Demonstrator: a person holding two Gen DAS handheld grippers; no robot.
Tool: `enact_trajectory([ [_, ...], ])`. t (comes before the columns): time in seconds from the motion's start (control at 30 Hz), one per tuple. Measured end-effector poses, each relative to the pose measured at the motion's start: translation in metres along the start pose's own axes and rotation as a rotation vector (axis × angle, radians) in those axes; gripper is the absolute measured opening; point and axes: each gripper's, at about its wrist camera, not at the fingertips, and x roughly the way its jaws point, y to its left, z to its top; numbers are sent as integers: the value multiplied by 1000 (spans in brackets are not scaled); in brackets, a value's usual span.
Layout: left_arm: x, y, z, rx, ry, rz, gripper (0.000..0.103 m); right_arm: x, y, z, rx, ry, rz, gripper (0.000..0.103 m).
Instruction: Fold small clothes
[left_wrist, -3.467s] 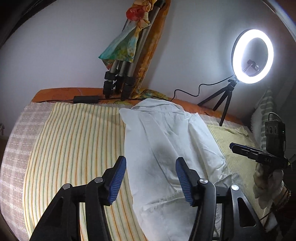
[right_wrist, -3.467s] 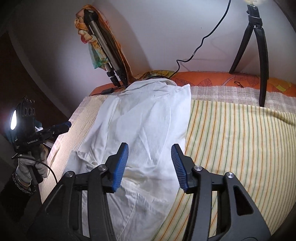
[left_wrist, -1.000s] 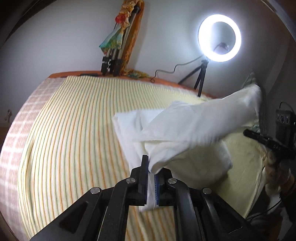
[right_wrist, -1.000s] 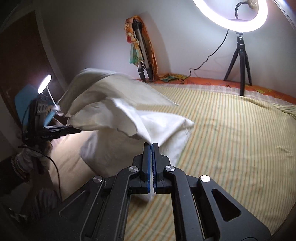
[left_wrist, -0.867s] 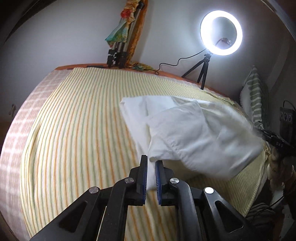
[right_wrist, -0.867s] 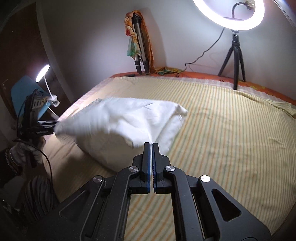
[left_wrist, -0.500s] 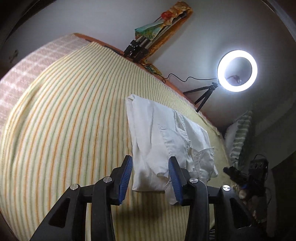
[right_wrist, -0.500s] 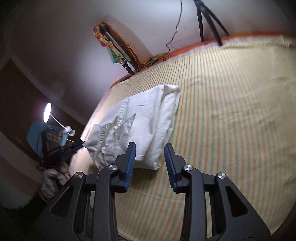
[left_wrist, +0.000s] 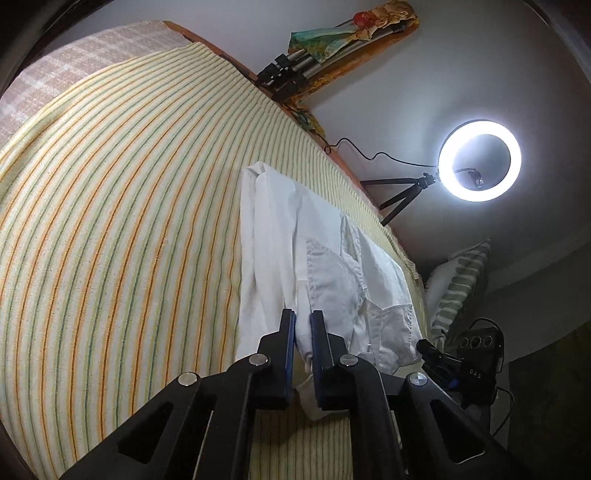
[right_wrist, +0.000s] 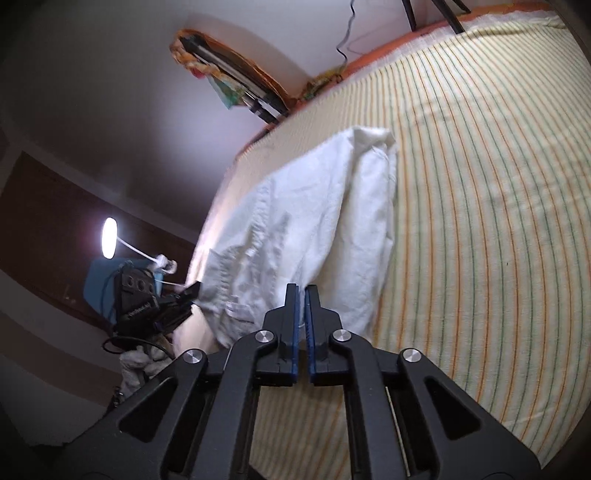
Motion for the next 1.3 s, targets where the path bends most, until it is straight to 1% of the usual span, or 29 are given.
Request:
enact_trajectory([
  [0.07, -7, -5, -4, 34, -15, 18, 4, -14, 6, 3, -15, -28, 28, 4],
  [0.13, -6, -7, -9, 65, 1, 38, 3, -24, 6, 4, -17, -51, 20, 3],
  [0.17, -2, -7, -12, 85, 9, 68, 3, -23, 3, 3, -11, -47, 14, 3],
  [0.2, 3, -4, -14, 98, 16, 101, 3, -21, -1, 2, -9, -36, 1, 3],
  [0.3, 16, 7, -24, 108, 56, 153, 3, -8, -15, -6, 6, 11, -68, 3],
  [0.4, 14, 1, -27, 161, 62, 183, 3, 0, -21, -11, -12, 52, -134, 3],
  [0.47, 9, -8, -23, 220, 83, 212, 5, -1, -13, -8, -81, 72, -178, 3],
  [0.5, 4, -11, -21, 245, 85, 225, 12, -4, -7, -5, -111, 80, -176, 3],
  [0.53, -4, -17, -17, 272, 68, 243, 17, -8, -3, -2, -127, 85, -155, 4],
  [0.57, -11, -22, -14, 289, 46, 251, 18, -13, -1, 3, -131, 86, -128, 14],
  [0.6, -19, -29, -10, 307, 22, 254, 19, -19, 0, 9, -128, 72, -101, 37],
  [0.67, -26, -46, -6, 349, -13, 246, 21, -27, -3, 22, -106, 19, -74, 61],
  [0.73, -20, -69, -4, 415, -30, 230, 24, -26, -13, 37, -40, -7, -10, 61],
  [0.77, -14, -78, -5, 444, -26, 222, 24, -22, -19, 45, 2, -17, 25, 61],
  [0.83, 4, -94, -9, 492, -2, 202, 24, -13, -31, 58, 70, -35, 57, 61],
  [0.9, 26, -103, -11, 507, 28, 179, 24, 1, -41, 69, 126, -35, 94, 61],
  [1.03, 61, -113, -16, 501, 70, 123, 24, 25, -58, 82, 214, -22, 157, 61],
  [1.13, 89, -123, -23, 550, 105, 112, 24, 38, -67, 93, 271, -23, 202, 61],
  [1.23, 112, -128, -28, 580, 149, 111, 24, 48, -72, 101, 301, -15, 204, 55],
  [1.27, 117, -128, -30, 588, 156, 116, 24, 53, -74, 104, 307, -9, 205, 51],
  [1.3, 122, -128, -31, 593, 165, 118, 24, 56, -74, 107, 306, -3, 196, 45],
])
